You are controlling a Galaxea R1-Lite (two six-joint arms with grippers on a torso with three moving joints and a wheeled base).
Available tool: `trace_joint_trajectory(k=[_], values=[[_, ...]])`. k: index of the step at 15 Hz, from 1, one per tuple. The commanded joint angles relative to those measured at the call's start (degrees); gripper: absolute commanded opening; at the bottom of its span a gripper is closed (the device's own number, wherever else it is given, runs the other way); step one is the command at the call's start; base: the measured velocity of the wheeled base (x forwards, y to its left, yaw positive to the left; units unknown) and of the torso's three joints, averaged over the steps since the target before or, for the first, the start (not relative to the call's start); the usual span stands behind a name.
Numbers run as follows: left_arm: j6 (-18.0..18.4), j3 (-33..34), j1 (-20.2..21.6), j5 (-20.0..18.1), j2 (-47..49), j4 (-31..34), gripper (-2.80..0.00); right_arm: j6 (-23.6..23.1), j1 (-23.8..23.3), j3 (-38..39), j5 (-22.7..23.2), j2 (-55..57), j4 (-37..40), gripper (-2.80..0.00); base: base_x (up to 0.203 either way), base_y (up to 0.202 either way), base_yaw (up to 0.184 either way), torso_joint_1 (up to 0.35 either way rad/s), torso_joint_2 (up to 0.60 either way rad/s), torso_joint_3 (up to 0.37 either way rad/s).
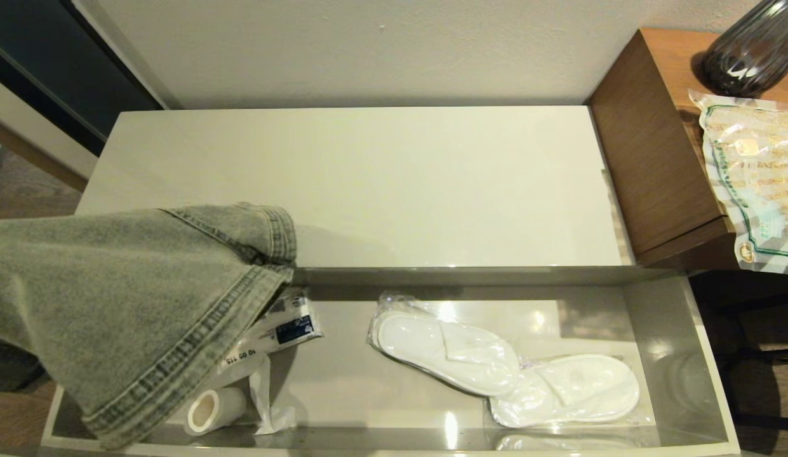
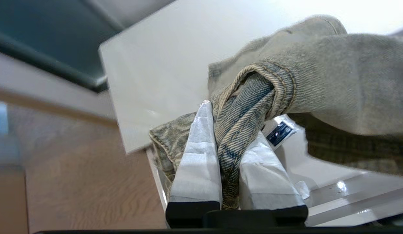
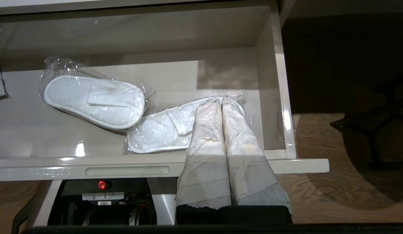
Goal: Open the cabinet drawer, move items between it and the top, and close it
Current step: Put the shorts in the drawer
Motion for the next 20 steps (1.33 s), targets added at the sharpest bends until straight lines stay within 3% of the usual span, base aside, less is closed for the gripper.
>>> trace_joint_trajectory(k=[1, 3, 5, 7, 15, 18, 20], values=[[3.1, 0.0, 0.0, -2.5, -0.2, -0.5, -2.8, 0.0, 0.0, 0.1, 0.0, 0.1, 0.0, -2.8, 0.0, 0.0, 0.0, 0.0, 0.0, 0.0], [3.7, -0.1, 0.0, -2.9, -0.3, -0.4, -2.8, 0.0, 0.0, 0.1, 0.0, 0.1, 0.0, -2.8, 0.0, 0.0, 0.0, 0.0, 0.0, 0.0], [10.4, -0.5, 0.1, -4.8, -1.8, -0.2, -2.8, 0.0, 0.0, 0.1, 0.0, 0.1, 0.0, -2.8, 0.0, 0.0, 0.0, 0.0, 0.0, 0.0], [14.3, -0.8, 0.7, -5.6, -3.2, -0.5, -2.8, 0.0, 0.0, 0.1, 0.0, 0.1, 0.0, -2.8, 0.0, 0.0, 0.0, 0.0, 0.0, 0.0], [17.6, 0.5, 5.5, -7.0, -9.2, 1.5, -2.8, 0.0, 0.0, 0.1, 0.0, 0.1, 0.0, -2.8, 0.0, 0.0, 0.0, 0.0, 0.0, 0.0], [18.0, 0.8, 10.3, -12.3, -10.5, 3.0, -2.8, 0.0, 0.0, 0.1, 0.0, 0.1, 0.0, -2.8, 0.0, 0.0, 0.0, 0.0, 0.0, 0.0], [18.0, 5.0, 14.5, -16.0, -12.3, 5.8, -2.8, 0.0, 0.0, 0.1, 0.0, 0.1, 0.0, -2.8, 0.0, 0.0, 0.0, 0.0, 0.0, 0.0]])
